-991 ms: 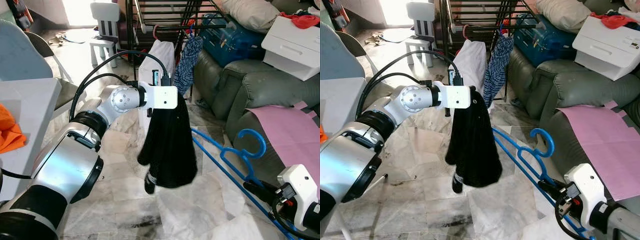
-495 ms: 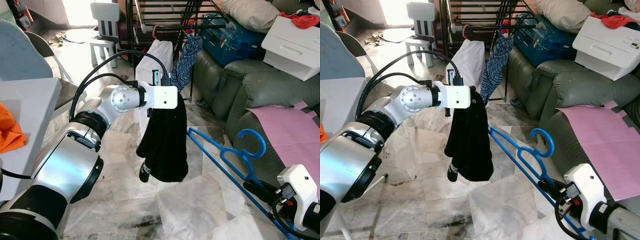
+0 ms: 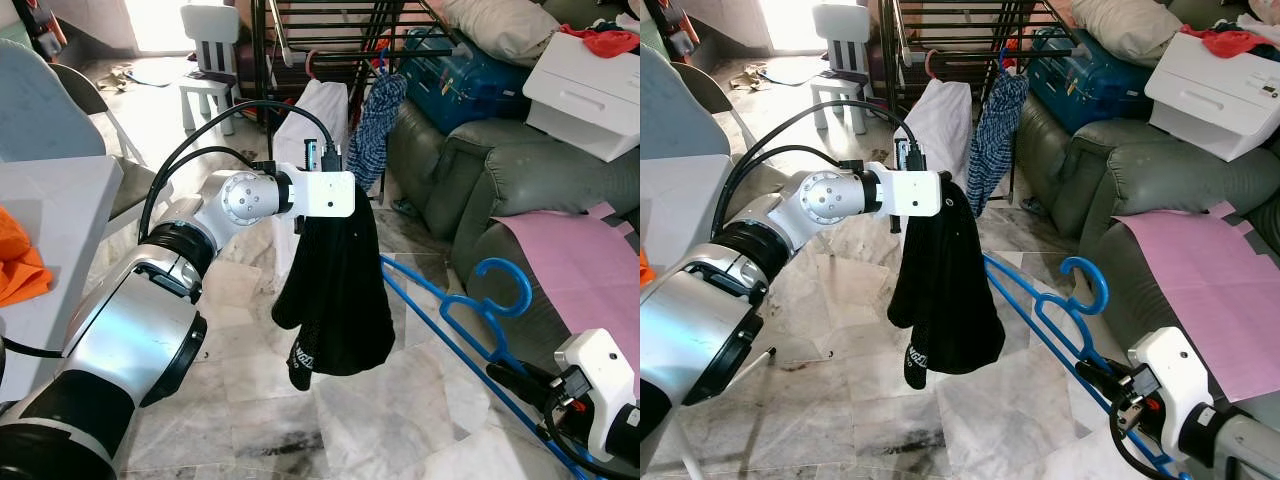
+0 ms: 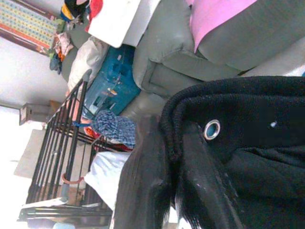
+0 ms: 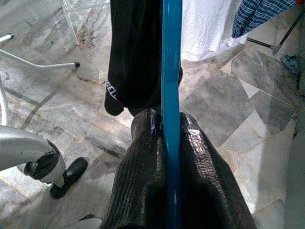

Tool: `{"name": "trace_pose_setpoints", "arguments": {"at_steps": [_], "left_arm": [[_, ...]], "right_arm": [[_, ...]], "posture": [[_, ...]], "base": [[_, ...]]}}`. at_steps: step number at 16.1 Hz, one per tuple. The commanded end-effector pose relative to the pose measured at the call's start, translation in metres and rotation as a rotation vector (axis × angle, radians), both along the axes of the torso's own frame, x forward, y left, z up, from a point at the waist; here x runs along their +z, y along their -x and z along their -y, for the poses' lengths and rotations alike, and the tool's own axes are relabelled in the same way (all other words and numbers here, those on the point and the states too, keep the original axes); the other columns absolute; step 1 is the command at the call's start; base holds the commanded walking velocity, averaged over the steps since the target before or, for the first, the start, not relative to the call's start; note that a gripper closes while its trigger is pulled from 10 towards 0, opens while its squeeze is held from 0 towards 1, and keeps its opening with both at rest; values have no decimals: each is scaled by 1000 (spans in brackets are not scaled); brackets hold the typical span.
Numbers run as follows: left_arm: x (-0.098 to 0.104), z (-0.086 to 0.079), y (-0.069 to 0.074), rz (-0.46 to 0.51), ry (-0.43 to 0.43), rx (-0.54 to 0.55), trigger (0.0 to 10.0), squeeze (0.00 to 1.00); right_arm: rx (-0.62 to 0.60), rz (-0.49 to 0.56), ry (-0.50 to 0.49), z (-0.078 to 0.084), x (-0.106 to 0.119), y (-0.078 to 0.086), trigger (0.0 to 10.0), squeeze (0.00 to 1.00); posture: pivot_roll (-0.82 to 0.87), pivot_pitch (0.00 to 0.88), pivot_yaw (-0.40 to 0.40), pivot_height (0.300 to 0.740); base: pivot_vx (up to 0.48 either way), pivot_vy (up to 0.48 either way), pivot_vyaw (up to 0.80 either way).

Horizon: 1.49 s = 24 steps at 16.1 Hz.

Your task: Hang hanger

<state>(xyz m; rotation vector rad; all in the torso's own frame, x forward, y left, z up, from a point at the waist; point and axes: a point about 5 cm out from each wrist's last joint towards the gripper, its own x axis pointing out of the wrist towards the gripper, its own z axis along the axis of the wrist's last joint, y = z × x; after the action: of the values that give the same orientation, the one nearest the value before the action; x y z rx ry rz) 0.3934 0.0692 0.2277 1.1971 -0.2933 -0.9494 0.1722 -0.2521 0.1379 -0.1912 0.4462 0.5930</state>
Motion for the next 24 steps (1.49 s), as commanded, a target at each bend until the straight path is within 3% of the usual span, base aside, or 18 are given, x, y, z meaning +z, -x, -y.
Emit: {"name": "trace_pose_setpoints", "arguments": {"at_steps": [1,10,11,12,13,17,20,22,23,24], "left_arm": [[16,3,-1,47,24,-21,10000,0],[17,3,0,46,32,-28,10000,0],[-1,19,13,-71,328,-111,10000,0],[-6,22,17,-99,411,-127,10000,0],[-10,23,19,-117,451,-128,10000,0],[-9,30,20,-100,456,-140,10000,0],[-6,29,20,-107,476,-135,10000,0],[-22,19,15,-122,391,-42,10000,0],[-38,10,11,-149,336,66,10000,0],[-50,3,10,-188,344,135,10000,0]], "right_arm": [[8,14,0,-1,2,-1,10000,0],[8,15,-2,-1,0,-1,10000,0],[-232,136,-123,-10,-8,-65,10000,0],[-285,158,-155,-18,-7,-84,10000,0],[-307,166,-178,-22,-4,-92,10000,0],[-278,105,-165,-22,-14,-86,10000,0],[-296,117,-138,-23,-18,-89,10000,0],[-294,139,-63,-24,-20,-87,10000,0],[-282,138,-26,-25,-23,-79,10000,0],[-259,130,-5,-29,-27,-71,10000,0]], "posture": [[1,0,-40,740],[1,0,-40,740],[29,0,-72,740],[28,0,-72,740],[24,0,-74,740],[19,0,-78,740],[21,0,-77,740],[21,0,-74,740],[10,0,-65,740],[1,0,-59,740]], "base": [[0,0,0],[0,0,0],[0,0,0],[0,0,0],[0,0,0],[0,0,0],[0,0,0],[0,0,0],[0,0,0],[0,0,0]]}}
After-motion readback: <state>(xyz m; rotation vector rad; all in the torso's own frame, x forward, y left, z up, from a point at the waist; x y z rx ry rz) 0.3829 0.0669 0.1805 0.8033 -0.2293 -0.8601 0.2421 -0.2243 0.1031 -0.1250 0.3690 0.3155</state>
